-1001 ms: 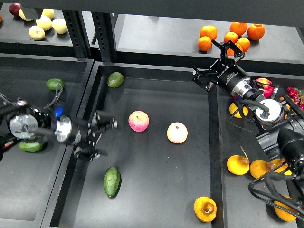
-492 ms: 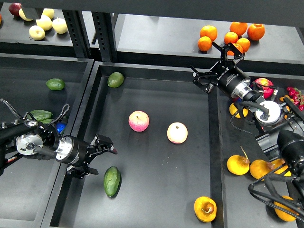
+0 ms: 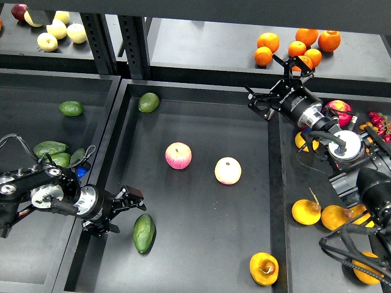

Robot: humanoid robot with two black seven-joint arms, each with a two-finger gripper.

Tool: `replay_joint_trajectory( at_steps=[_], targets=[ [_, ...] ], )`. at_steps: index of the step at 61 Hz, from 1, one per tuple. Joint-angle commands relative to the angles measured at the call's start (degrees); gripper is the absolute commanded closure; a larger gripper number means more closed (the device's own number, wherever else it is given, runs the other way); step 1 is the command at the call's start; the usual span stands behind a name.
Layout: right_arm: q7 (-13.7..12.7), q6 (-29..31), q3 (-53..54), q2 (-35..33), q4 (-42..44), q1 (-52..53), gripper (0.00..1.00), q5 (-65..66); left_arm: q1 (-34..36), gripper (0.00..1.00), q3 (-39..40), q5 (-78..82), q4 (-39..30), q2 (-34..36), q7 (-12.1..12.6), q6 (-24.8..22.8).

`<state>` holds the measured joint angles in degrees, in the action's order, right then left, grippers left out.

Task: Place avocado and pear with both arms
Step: 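Close the left gripper around the green avocado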

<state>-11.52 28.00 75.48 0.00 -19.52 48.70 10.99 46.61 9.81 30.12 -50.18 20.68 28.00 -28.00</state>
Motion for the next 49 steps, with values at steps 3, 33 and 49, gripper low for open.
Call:
replay_joint_trajectory(
  at_steps=[3,33,49],
  targets=[
    [0.0,0.0,0.0,0.0,-0.1,-0.1,0.0,0.0,0.0,0.01,-0.4,1.6,1.3,-1.3,0.0,0.0],
    [0.0,0.0,0.0,0.0,-0.4,-0.6,0.0,0.0,-0.5,0.01,-1.1,2.3,4.8,-4.7,0.0,0.0],
    [0.0,0.0,0.0,0.0,-0.8,-0.8,0.0,0.0,-0.5,0.01,-1.7,2.4,6.1,-6.0,0.0,0.0]
  ],
)
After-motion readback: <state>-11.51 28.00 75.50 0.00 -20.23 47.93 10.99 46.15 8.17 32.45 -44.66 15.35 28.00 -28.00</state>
